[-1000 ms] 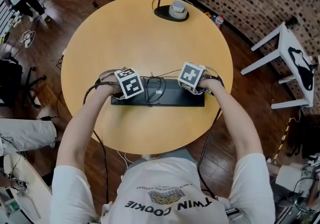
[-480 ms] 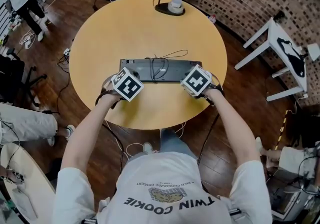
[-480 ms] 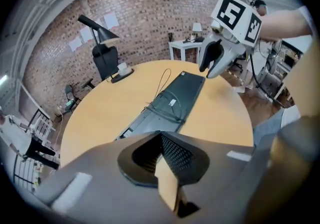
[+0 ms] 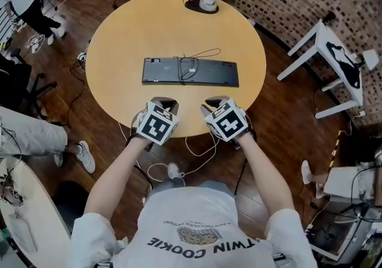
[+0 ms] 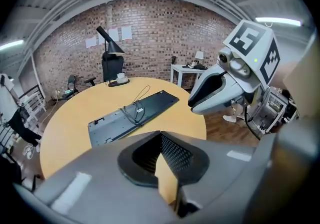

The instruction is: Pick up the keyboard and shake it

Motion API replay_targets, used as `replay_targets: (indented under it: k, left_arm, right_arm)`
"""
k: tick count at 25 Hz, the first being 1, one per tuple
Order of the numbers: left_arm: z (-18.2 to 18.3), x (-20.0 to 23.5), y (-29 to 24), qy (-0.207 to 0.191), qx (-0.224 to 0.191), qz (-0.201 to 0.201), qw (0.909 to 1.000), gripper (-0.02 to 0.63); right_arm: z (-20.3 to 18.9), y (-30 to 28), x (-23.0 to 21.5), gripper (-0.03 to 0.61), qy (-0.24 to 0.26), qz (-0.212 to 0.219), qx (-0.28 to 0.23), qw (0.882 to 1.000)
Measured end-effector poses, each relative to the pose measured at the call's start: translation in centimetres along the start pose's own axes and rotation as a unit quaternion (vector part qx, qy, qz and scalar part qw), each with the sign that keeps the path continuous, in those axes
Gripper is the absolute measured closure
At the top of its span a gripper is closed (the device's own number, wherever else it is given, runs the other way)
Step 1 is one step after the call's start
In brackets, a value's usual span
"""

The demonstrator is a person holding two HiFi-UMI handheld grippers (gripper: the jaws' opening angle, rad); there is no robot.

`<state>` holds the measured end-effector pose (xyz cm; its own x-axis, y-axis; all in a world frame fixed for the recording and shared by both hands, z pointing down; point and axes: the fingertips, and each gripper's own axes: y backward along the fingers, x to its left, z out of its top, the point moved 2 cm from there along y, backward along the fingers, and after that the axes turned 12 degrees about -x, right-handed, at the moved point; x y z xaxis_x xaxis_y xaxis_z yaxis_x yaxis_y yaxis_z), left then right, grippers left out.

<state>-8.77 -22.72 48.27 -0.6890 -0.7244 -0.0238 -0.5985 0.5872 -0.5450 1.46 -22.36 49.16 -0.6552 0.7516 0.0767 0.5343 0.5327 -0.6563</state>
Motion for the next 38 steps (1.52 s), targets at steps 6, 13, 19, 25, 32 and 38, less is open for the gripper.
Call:
replay_targets:
  k: [6,13,19,25,32,38]
  left_arm:
    - [-0.5,-5.8,2.1,0.035,-0.02,0.023,0.9989,0.606]
    - [-0.4,-16.0,3.9,0.058,-0.055,0.051,0.9955,0.606]
    - [-0.7,-25.3,6.1,0.072,-0.069,0.073,0.9923,0.606]
    - [-0.3,-32.3,8.9,0.069,-0.102,0.119,0.9853,0.607]
    - [-0.2,-37.2,12.3,0.074,-0.124,0.15,0.978,0.606]
    - [-0.9,-39.2,15.5,0.083,-0.14,0.173,0.9713,0.607]
  right_arm:
    - [-1.7,3.9,4.1,0.537,-0.067,0.004,-0.07,0.995]
    - [-7.2,10.7,8.9,0.541,-0.122,0.0,-0.128,0.984]
    - [-12.1,18.3,11.3,0.554,-0.134,-0.011,-0.154,0.979]
    - [-15.1,24.8,13.8,0.577,-0.128,-0.014,-0.183,0.975]
    - [-16.3,29.3,16.2,0.577,-0.144,-0.018,-0.216,0.965]
    - [-16.5,31.1,18.8,0.577,-0.154,-0.029,-0.23,0.961]
